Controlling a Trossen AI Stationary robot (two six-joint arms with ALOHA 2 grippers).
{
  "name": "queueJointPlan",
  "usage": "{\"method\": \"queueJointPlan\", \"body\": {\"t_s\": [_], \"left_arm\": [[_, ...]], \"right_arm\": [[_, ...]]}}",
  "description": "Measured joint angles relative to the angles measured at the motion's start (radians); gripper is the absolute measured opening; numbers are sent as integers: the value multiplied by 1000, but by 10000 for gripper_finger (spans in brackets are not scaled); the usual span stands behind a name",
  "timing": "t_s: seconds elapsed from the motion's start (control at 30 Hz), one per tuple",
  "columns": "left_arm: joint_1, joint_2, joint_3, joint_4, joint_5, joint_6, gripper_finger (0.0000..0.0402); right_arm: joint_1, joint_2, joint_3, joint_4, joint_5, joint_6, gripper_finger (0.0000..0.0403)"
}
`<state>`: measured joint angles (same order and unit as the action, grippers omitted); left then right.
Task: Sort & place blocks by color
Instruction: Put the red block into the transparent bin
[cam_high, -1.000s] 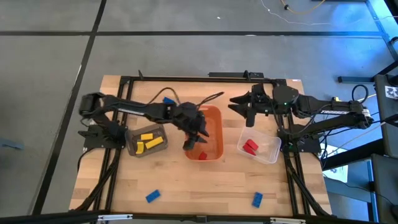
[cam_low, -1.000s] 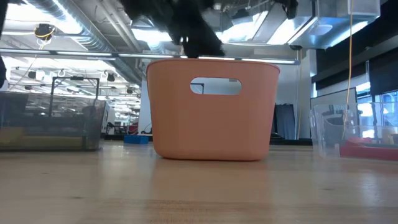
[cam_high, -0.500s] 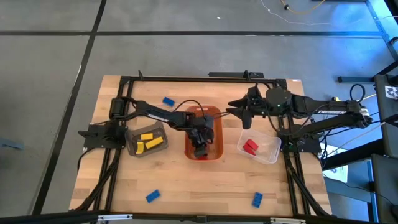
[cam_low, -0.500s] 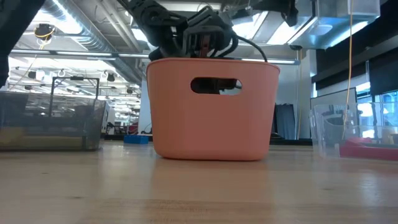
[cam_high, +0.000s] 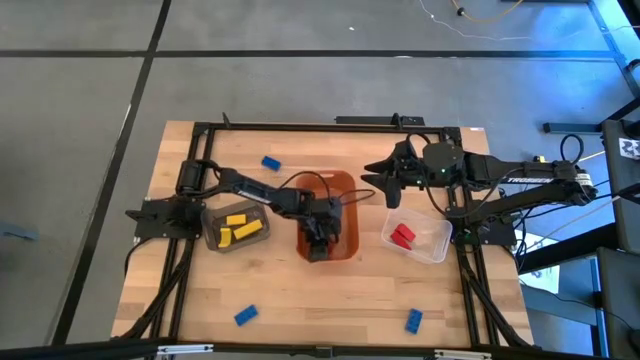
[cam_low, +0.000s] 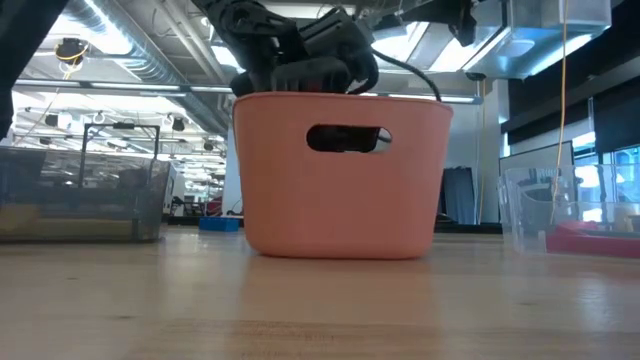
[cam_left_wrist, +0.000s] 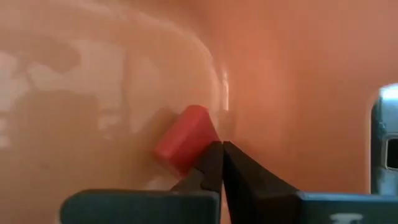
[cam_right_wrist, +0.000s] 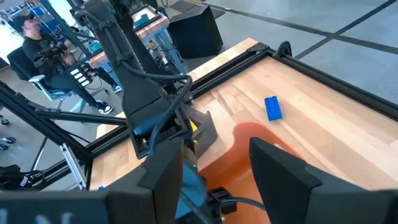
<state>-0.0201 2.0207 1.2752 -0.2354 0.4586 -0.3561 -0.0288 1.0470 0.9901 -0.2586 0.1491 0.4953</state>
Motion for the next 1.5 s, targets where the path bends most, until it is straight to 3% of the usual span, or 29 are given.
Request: {"method": "queueJointPlan", "body": {"t_s": [0.27,0.6,0.83,0.97,1.1,1.37,1.5], "left_arm": [[5,-1,0,-1,-163,27,0],[72,-42,0,-8,-196,30,0],[115,-115,-1,-49,-145,36,0],[110,-118,0,-45,-200,25,5],[86,-114,-1,-42,-266,25,41],[29,-108,-1,-29,-421,-37,166],[7,-108,-1,12,-468,-77,208]], "right_arm": [[0,0,0,6,14,1,185],[0,0,0,6,15,-1,185],[0,0,0,4,15,-4,185],[0,0,0,1,15,-8,185],[0,0,0,1,16,-10,185],[0,0,0,1,16,-10,185],[0,0,0,1,16,-10,185]]}}
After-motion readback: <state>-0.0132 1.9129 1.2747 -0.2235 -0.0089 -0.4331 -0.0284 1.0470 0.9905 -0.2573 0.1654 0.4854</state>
